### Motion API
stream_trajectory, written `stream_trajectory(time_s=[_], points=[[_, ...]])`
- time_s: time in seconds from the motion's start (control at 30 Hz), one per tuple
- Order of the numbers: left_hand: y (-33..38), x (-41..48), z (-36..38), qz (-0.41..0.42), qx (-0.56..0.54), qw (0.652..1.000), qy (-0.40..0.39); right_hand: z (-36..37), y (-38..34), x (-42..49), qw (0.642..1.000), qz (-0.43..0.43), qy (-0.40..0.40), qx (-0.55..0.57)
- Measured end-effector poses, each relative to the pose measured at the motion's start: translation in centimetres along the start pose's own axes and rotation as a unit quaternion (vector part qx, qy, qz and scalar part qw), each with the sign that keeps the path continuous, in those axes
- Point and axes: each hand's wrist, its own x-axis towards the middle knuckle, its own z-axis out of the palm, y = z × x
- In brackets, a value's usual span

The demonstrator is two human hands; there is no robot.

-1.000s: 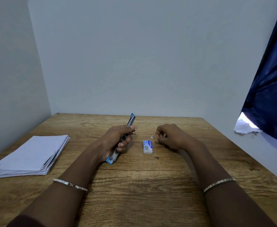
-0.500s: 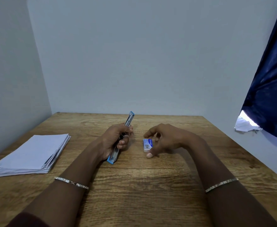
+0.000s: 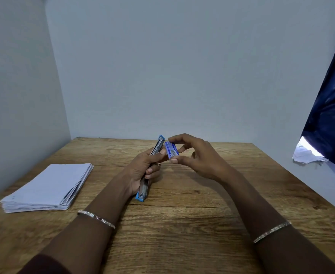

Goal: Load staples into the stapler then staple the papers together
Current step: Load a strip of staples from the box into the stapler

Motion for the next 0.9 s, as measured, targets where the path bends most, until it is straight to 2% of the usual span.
stream_trajectory(time_s=[0.1,0.27,0.5,0.73,0.9], points=[[0.0,-0.1,0.1,0.015,-0.025,0.999,-0.015,-0.1,0.0,0.0,1.000,-0.003,0.006,0.026],[0.1,-0.5,0.5,0.037,0.004,0.999,-0.011,0.3,0.0,0.0,1.000,-0.018,-0.010,0.010],[0.1,-0.4,0.6,0.051,-0.029,0.998,-0.001,0.2,0.0,0.0,1.000,0.003,-0.017,0.016],[0.1,0.0,0.3,0.060,-0.032,0.998,0.013,1.0,-0.7,0.0,0.998,-0.001,0.056,0.002],[0.3,0.0,0.1,0.065,-0.033,0.997,0.035,1.1,-0.5,0.1,0.992,-0.046,0.106,-0.042]])
